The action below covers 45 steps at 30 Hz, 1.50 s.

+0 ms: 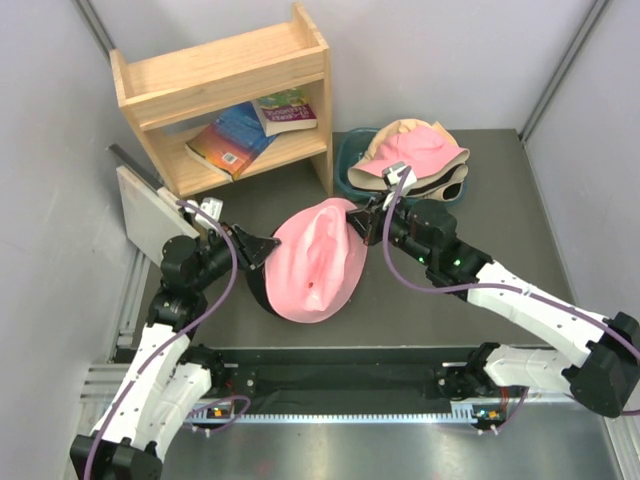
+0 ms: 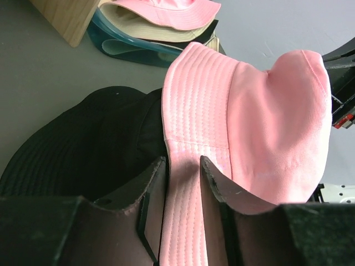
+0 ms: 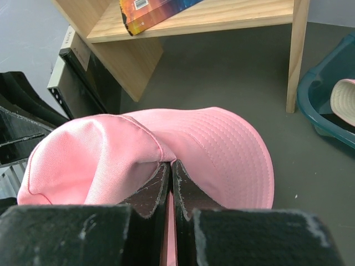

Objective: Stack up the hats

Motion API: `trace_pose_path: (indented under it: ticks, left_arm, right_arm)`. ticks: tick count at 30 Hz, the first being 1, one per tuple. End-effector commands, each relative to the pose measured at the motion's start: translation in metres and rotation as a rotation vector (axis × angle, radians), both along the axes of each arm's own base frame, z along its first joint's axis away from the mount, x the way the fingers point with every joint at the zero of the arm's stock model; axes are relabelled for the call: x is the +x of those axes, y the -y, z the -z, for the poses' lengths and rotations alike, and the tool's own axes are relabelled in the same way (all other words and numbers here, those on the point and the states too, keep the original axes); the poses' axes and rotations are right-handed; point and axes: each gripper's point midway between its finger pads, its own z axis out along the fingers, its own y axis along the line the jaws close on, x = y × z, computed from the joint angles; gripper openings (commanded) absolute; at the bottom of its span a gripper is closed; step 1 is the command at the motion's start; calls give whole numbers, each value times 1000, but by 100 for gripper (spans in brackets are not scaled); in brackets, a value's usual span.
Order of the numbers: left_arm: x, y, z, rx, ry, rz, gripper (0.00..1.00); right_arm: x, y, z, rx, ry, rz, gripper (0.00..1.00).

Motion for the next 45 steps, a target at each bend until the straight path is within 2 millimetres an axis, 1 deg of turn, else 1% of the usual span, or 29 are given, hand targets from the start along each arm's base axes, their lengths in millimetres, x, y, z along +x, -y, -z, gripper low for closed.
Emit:
trace_pose_path:
  ticks: [1, 5, 9, 10, 11, 15, 16, 20, 23, 25, 26, 27, 29, 31, 32, 34, 37, 38, 41, 42, 43, 44, 45]
  left_arm:
    - [0, 5, -14, 0, 50, 37, 37]
    - [1, 6, -15, 3, 58, 39, 36]
    - [1, 7, -13, -9, 49, 42, 13]
    - [2, 8, -14, -13, 50, 43, 3]
    - [2, 8, -15, -19, 56, 43, 0]
    - [5, 4, -21, -20, 68, 9, 0]
    - [5, 2, -26, -17, 81, -3, 0]
    - [9, -13, -37, 3, 113, -104, 0]
    - [16, -25, -28, 24, 74, -187, 0]
    - [20, -31, -17, 33, 39, -231, 0]
    - [21, -33, -15, 32, 29, -249, 0]
    - [23, -35, -12, 35, 24, -261, 0]
    - [29, -42, -4, 47, 4, -309, 0]
    - [33, -46, -3, 56, 1, -339, 0]
    - [37, -53, 1, 71, -5, -377, 0]
    - [41, -58, 3, 85, -9, -408, 0]
    - [49, -66, 14, 112, -36, -459, 0]
    - [52, -70, 22, 135, -55, -480, 0]
    - [56, -75, 37, 168, -92, -508, 0]
    - [58, -80, 41, 177, -100, -537, 0]
    - [58, -81, 47, 187, -111, -541, 0]
    - [59, -82, 51, 198, -120, -542, 0]
    - [59, -82, 53, 200, -124, -543, 0]
  right_arm:
    - [8, 1, -13, 44, 32, 18, 0]
    - [8, 1, -13, 42, 30, 20, 0]
    - [7, 2, -17, 48, 36, 20, 0]
    - [7, 2, -16, 46, 35, 21, 0]
    - [7, 2, -16, 45, 33, 20, 0]
    - [5, 5, -21, 41, 38, 22, 0]
    - [5, 6, -22, 40, 39, 22, 0]
    - [2, 8, -32, 42, 52, 20, 0]
    - [1, 5, -38, 39, 61, 12, 0]
    - [2, 3, -43, 41, 70, 10, 0]
    - [2, 0, -42, 36, 67, 6, 0]
    - [3, -1, -46, 38, 77, 4, 0]
    - [5, -5, -45, 32, 75, 0, 0]
    - [5, -7, -50, 34, 84, -3, 0]
    - [6, -10, -53, 40, 87, -7, 0]
    - [6, -12, -55, 38, 93, -14, 0]
    - [11, -16, -51, 24, 88, -8, 0]
    - [13, -17, -48, 17, 82, -5, 0]
    - [18, -21, -37, -13, 57, 0, 0]
    - [18, -21, -35, -18, 52, 0, 0]
    - [18, -21, -30, -27, 37, 0, 5]
    - [19, -19, -29, -29, 31, 6, 13]
    - [19, -17, -28, -29, 21, 0, 23]
